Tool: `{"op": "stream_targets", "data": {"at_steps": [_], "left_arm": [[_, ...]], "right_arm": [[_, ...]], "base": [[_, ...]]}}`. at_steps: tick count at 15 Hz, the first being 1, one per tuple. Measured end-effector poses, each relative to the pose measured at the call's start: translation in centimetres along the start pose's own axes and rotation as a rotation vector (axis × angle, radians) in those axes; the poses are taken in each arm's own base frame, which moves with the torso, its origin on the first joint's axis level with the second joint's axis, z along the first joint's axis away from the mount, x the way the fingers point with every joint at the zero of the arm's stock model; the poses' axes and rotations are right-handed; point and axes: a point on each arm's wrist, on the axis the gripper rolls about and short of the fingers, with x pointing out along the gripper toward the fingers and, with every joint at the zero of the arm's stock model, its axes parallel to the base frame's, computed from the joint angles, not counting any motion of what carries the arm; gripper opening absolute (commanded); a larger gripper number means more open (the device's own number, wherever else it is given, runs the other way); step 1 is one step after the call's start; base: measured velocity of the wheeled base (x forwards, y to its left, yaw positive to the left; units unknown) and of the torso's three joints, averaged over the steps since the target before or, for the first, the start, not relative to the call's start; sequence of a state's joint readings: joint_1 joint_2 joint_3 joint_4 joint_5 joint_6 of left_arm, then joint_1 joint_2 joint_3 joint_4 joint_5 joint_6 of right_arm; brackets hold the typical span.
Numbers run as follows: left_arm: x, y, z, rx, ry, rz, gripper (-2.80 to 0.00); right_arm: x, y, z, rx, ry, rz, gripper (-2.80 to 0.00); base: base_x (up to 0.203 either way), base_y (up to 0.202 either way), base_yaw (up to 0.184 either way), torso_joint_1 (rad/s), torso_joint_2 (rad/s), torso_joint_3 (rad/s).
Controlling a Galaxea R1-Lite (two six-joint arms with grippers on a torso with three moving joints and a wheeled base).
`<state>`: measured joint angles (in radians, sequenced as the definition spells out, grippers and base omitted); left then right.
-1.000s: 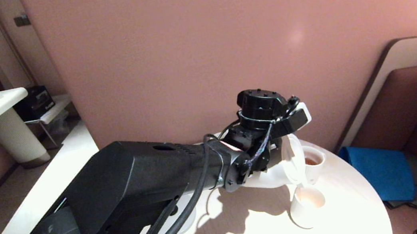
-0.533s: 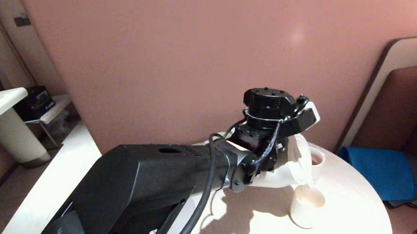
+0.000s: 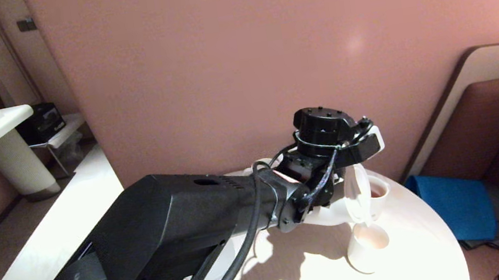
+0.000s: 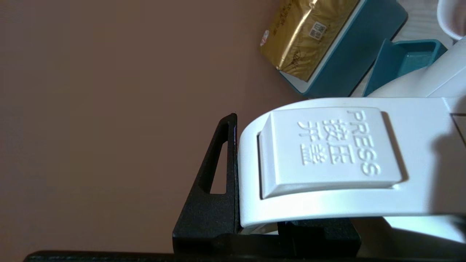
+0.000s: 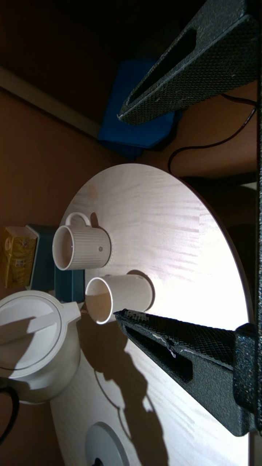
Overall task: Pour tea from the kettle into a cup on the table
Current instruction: Pour water into the cup
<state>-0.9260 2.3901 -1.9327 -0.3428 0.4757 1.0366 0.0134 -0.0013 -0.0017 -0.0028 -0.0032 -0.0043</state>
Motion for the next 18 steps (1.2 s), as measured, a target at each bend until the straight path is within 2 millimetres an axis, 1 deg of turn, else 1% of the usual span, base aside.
{"op": "stream_targets", "data": {"at_steps": [9, 18], "left_arm": [[-0.23, -0.3, 0.44, 0.05, -0.009, -0.003, -2.8], [-0.22, -0.3, 0.44, 0.095, -0.009, 0.0, -2.8]], "right_arm": [[0.0, 0.0, 0.0, 0.0, 0.0, 0.001, 0.0], [0.0, 0.0, -0.02, 0.0, 0.001, 0.001, 0.0]], "base": [[0.0, 0.0, 0.0, 0.0, 0.0, 0.0], [0.0, 0.0, 0.0, 0.0, 0.0, 0.0]]}}
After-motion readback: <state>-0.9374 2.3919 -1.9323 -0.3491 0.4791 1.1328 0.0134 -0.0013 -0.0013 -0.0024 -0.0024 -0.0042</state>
